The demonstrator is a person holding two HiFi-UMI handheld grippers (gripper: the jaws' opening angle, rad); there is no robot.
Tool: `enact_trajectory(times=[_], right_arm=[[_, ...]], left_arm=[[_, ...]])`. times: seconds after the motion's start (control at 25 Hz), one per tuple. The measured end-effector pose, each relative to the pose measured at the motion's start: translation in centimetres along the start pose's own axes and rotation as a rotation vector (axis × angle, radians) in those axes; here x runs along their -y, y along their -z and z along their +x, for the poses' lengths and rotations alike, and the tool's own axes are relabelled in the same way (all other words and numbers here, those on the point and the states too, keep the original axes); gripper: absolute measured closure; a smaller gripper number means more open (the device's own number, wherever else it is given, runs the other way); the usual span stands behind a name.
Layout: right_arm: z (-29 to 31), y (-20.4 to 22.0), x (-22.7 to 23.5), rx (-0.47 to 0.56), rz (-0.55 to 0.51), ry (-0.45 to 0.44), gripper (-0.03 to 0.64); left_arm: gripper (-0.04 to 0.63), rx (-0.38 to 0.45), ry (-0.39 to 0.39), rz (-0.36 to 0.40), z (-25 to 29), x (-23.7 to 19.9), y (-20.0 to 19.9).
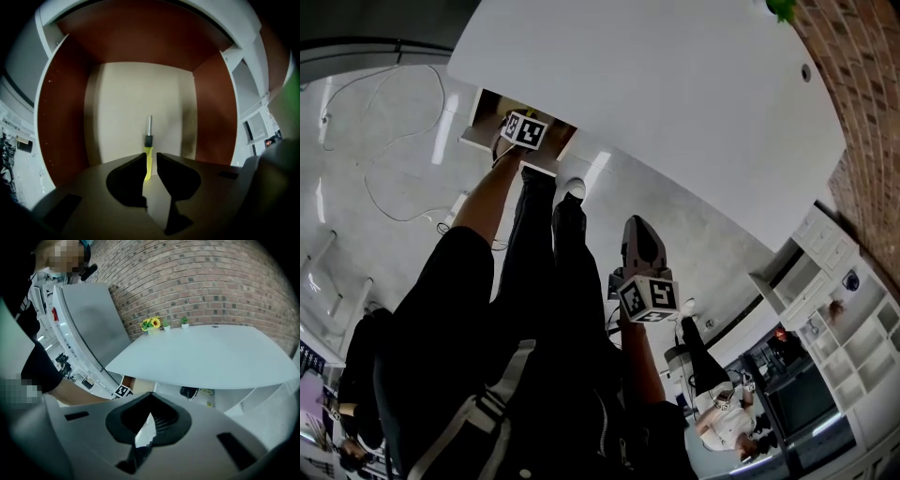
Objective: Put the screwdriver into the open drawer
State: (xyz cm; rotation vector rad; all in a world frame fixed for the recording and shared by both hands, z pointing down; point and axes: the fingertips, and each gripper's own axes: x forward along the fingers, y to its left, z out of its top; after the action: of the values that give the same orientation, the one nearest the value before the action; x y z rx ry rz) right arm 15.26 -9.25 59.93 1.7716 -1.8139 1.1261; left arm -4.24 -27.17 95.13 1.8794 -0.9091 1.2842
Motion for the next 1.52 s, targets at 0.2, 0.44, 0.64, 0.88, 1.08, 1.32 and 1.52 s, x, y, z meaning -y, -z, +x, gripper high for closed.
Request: enact_trajectory(times=[0.2, 0.44, 0.64, 0.88, 1.08, 1.32, 1.52], right_arm=[[0.0, -1.3, -1.4, 0.034, -0.015, -0.036, 0.609], [-0.2, -3.1, -2.8, 0.077, -0.034, -0.062, 0.609], [0.2, -5.6, -4.1, 0.136, -0.062, -0.095, 0.609], [0.0, -7.7, -5.8, 0.207, -0.105, -0.146, 0.609], [-1.0, -10.3, -5.9, 0.268, -0.136, -0.172, 0.609], [-2.5, -15.4, -7.6, 0.387, -0.169, -0.198, 0.609], [-4.2, -18.9, -8.8, 0.466, -0.203, -0.221, 0.611]], left_arm=[[0.515, 0.044, -0.006, -0.02, -3.8, 0.2, 0.3], [0.558, 0.132, 0.029, 0.013, -10.5, 1.3, 1.5], [0.565, 0.194, 0.028, 0.019, -15.9, 1.3, 1.3], [0.565, 0.354, 0.009, 0.025, -24.2, 1.0, -0.3], [0.565, 0.49, -0.02, 0.054, -31.9, 1.9, -3.6], [0.565, 0.695, -0.034, 0.082, -40.2, 2.1, -8.4], [0.568, 0.839, -0.033, 0.106, -46.5, 2.9, -11.6]])
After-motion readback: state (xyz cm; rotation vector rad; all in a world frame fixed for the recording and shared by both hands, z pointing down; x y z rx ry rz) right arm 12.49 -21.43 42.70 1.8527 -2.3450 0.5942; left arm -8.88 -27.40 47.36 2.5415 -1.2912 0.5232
